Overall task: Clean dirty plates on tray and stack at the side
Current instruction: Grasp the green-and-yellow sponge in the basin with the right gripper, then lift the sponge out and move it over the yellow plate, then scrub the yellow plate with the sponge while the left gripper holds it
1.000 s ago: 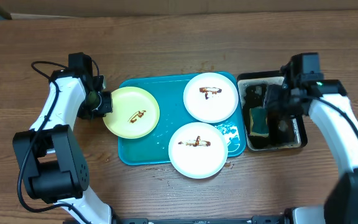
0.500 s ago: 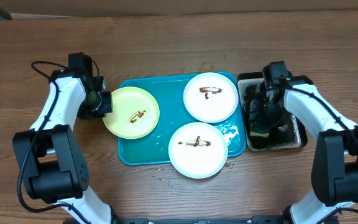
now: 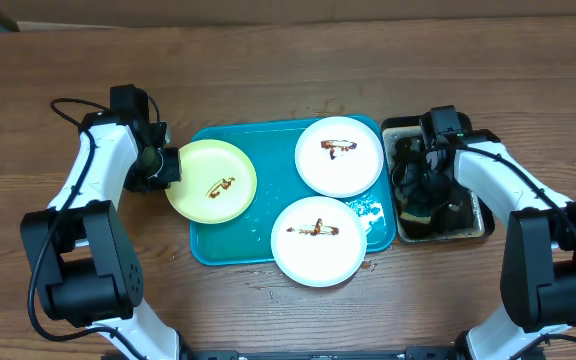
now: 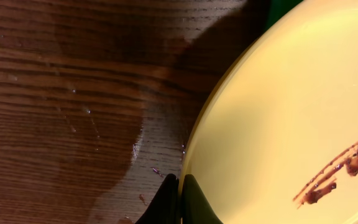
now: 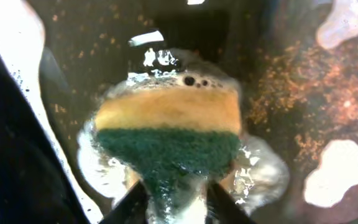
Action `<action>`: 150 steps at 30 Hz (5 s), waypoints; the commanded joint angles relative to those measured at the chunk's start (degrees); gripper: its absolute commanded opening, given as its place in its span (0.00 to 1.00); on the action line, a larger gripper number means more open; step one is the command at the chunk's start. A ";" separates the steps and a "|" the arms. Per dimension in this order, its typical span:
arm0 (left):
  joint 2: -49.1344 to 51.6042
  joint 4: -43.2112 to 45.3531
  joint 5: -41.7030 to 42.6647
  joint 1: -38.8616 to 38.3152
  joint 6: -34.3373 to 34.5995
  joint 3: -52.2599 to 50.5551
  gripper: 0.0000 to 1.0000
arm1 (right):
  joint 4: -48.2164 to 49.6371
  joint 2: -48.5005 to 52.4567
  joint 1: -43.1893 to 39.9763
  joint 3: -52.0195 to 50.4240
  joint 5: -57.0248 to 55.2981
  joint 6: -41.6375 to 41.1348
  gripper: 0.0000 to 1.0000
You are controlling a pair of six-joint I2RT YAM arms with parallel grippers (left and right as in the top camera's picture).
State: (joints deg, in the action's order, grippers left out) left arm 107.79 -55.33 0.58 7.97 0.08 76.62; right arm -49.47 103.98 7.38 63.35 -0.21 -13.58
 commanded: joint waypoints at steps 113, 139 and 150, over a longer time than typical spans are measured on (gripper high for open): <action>-1.20 -1.66 6.60 -0.28 -1.38 1.01 0.04 | -3.19 -5.42 8.09 16.52 12.70 -6.58 0.04; -1.20 -1.84 6.99 -5.44 -0.92 1.01 0.04 | 24.50 4.44 35.52 16.50 16.48 -4.57 0.04; -1.20 -3.04 7.48 -6.19 -0.72 1.01 0.04 | 33.27 11.89 39.08 16.50 11.76 -4.55 0.04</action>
State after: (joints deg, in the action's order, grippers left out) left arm 107.79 -57.87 6.87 2.59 -0.19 76.66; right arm -17.93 114.15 46.17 78.87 13.06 -18.39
